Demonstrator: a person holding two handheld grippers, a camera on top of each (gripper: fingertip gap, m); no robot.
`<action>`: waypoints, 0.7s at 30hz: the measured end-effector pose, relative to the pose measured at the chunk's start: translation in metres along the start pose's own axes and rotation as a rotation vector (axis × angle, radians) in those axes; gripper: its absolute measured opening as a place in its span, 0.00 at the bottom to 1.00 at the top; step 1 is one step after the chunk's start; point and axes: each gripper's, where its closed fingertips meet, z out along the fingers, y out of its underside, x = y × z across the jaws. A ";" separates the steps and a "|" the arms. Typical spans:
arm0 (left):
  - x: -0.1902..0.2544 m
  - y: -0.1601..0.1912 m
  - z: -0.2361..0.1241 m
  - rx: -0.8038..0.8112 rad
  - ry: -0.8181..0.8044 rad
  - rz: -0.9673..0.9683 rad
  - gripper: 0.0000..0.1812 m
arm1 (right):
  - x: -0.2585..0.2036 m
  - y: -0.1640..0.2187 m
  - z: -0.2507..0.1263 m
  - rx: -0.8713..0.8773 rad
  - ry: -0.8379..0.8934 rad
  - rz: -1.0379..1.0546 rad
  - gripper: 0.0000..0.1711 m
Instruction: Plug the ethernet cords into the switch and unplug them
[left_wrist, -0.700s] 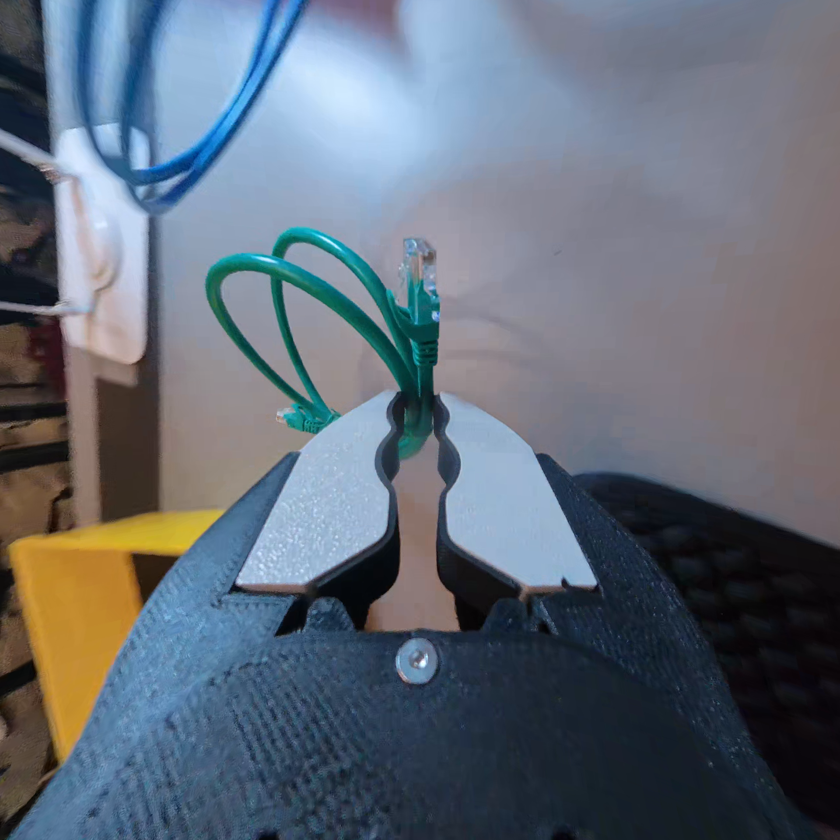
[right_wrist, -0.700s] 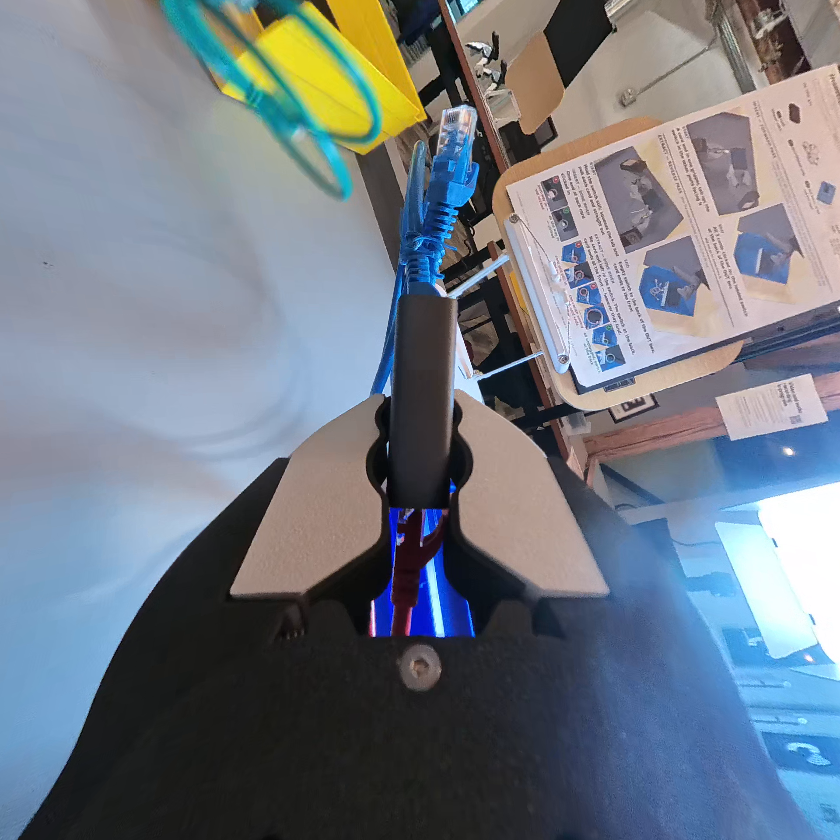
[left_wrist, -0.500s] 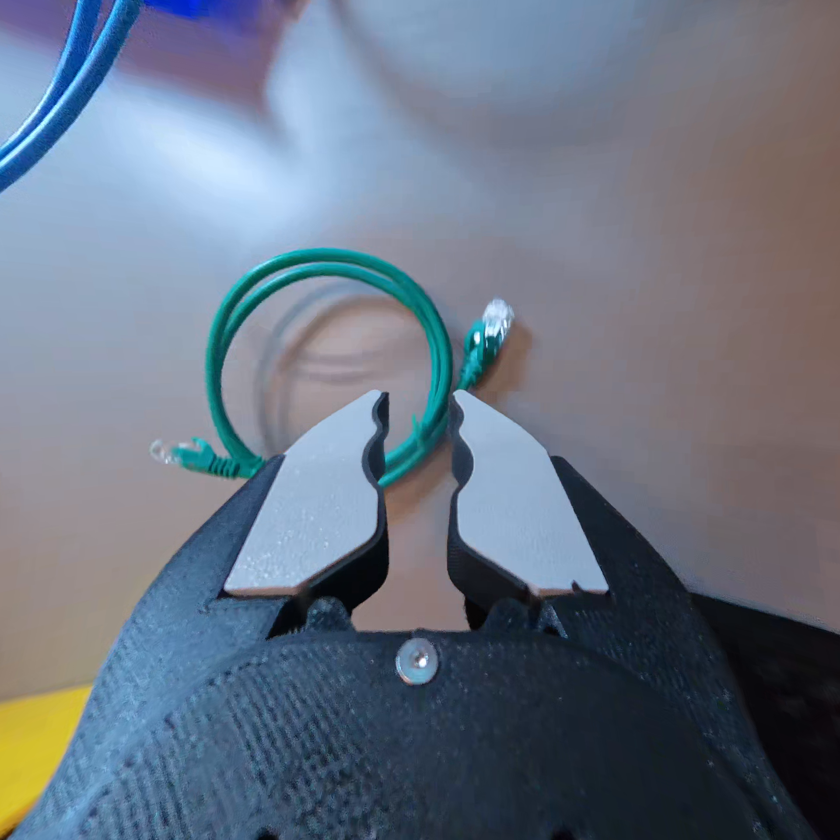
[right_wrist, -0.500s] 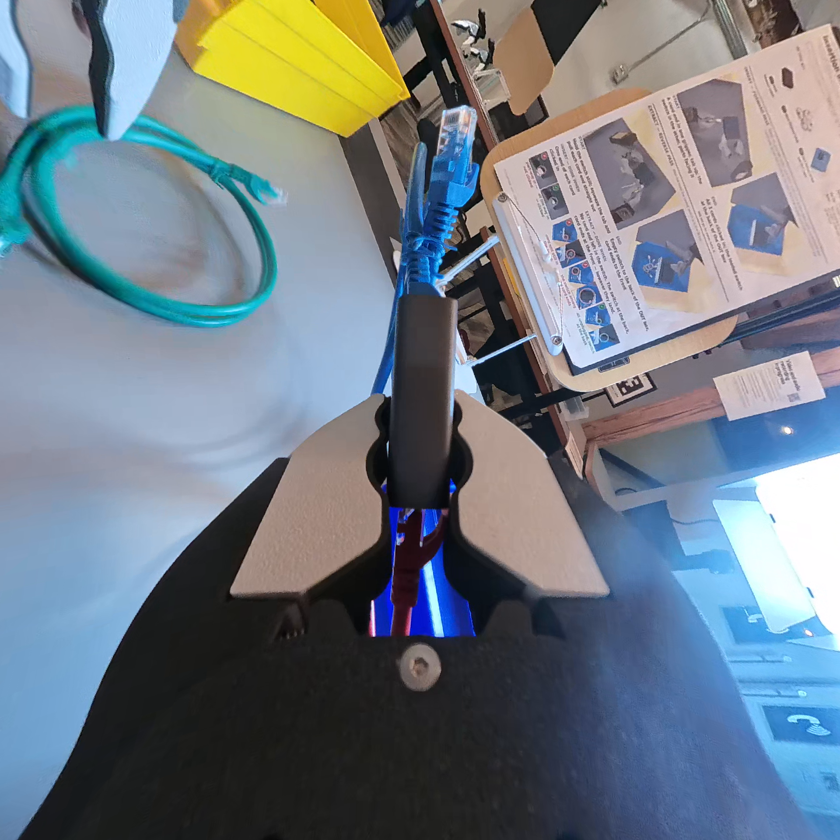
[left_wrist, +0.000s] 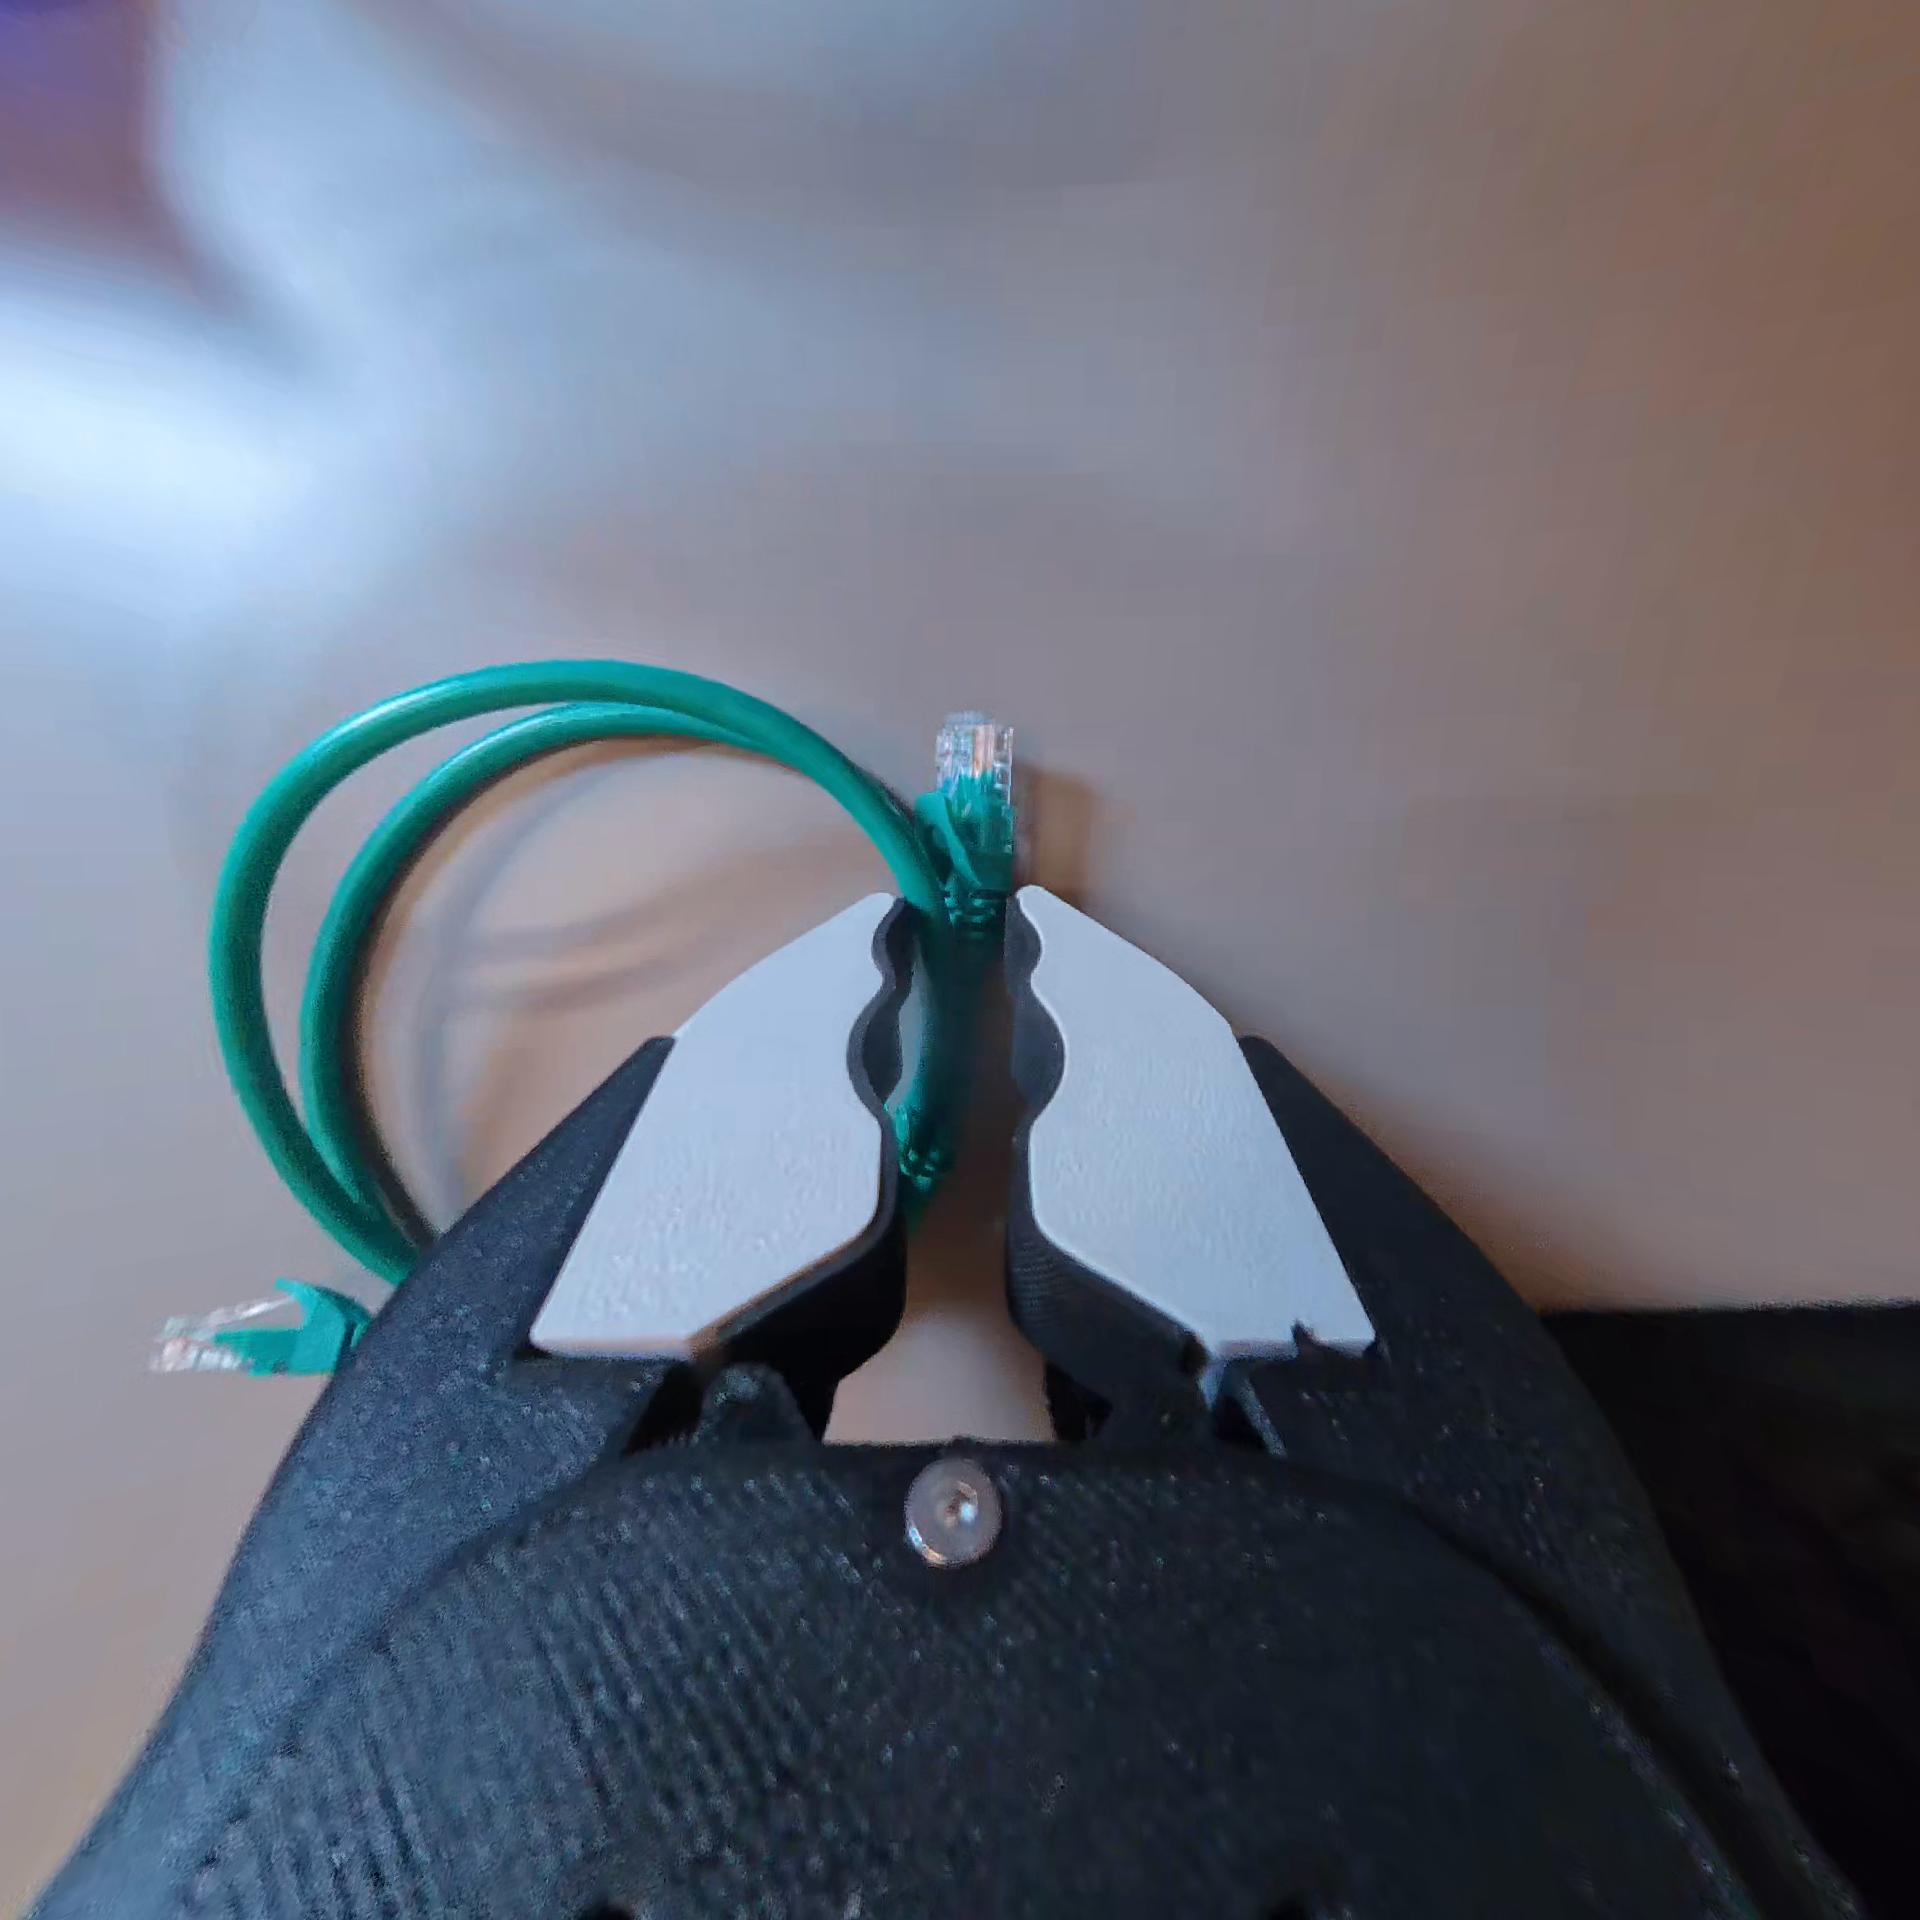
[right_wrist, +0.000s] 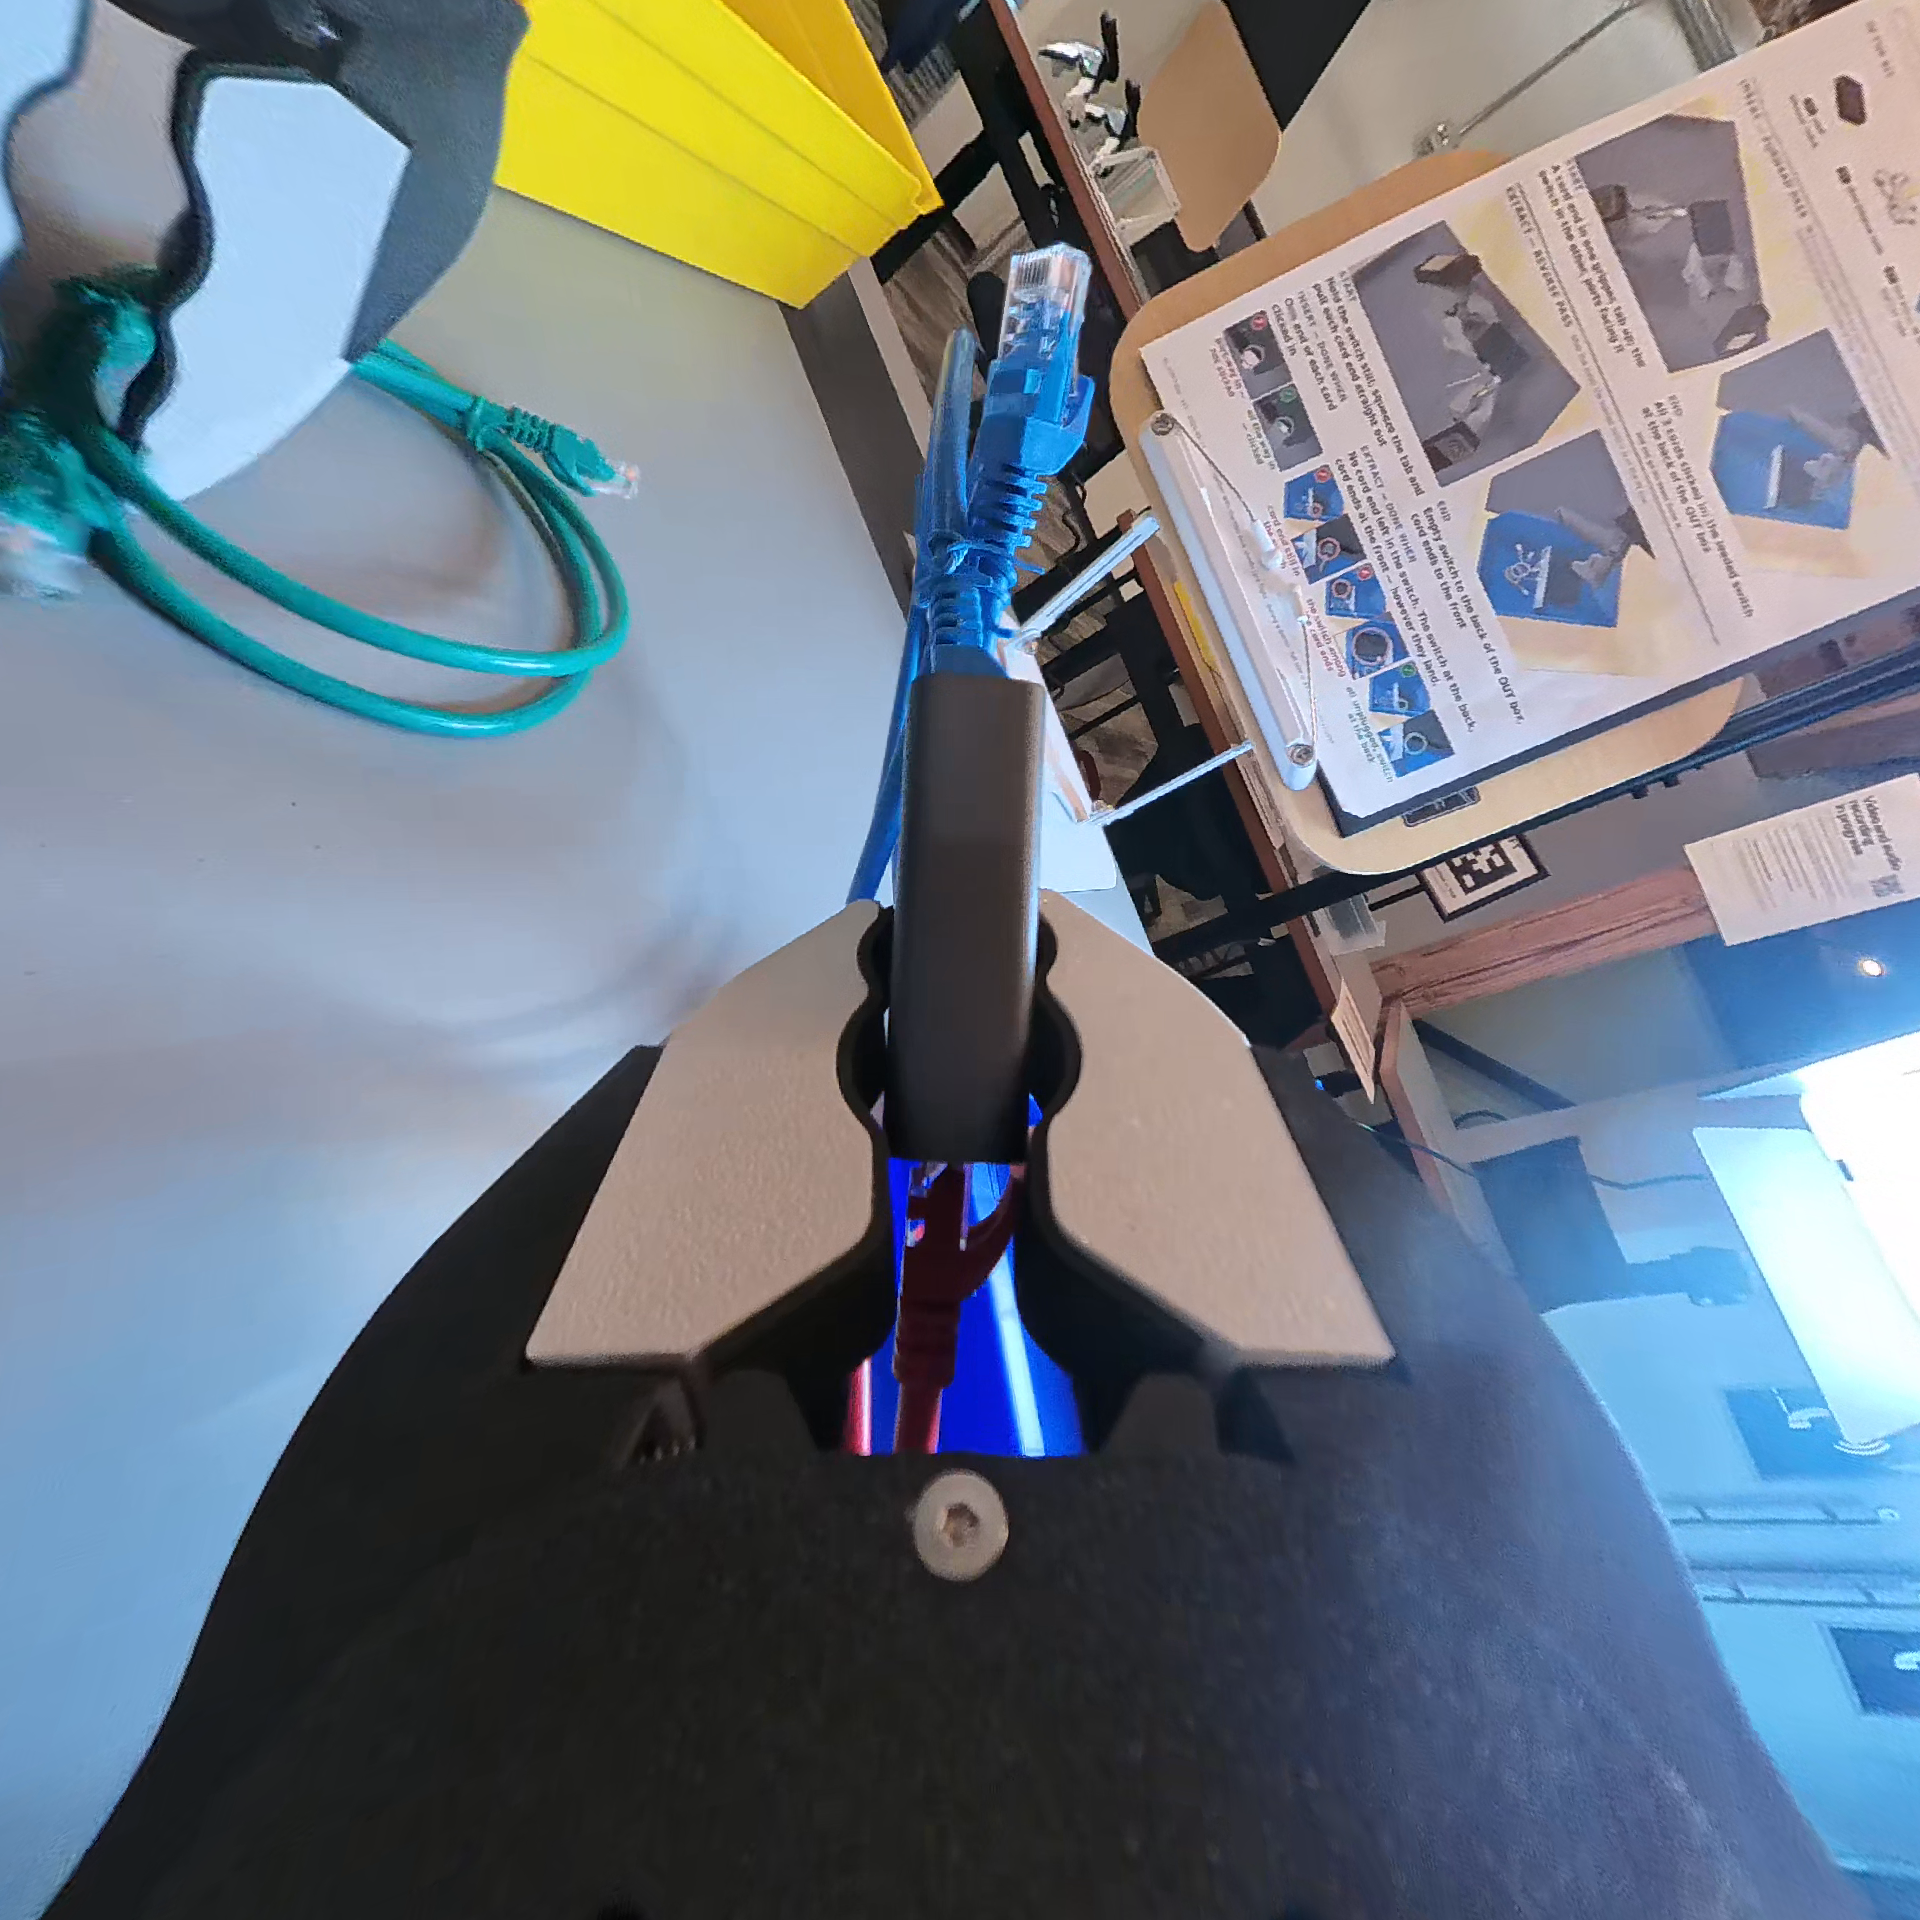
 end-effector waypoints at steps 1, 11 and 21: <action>-0.008 0.001 -0.001 0.003 -0.049 -0.005 0.09 | -0.001 0.000 0.000 0.002 -0.001 -0.005 0.13; -0.064 0.002 -0.100 0.184 -0.360 -0.248 0.08 | -0.041 0.020 0.022 -0.117 -0.101 -0.213 0.13; -0.029 -0.038 -0.052 -0.042 -0.280 -0.120 0.08 | -0.093 0.000 0.037 -0.095 -0.208 -0.398 0.13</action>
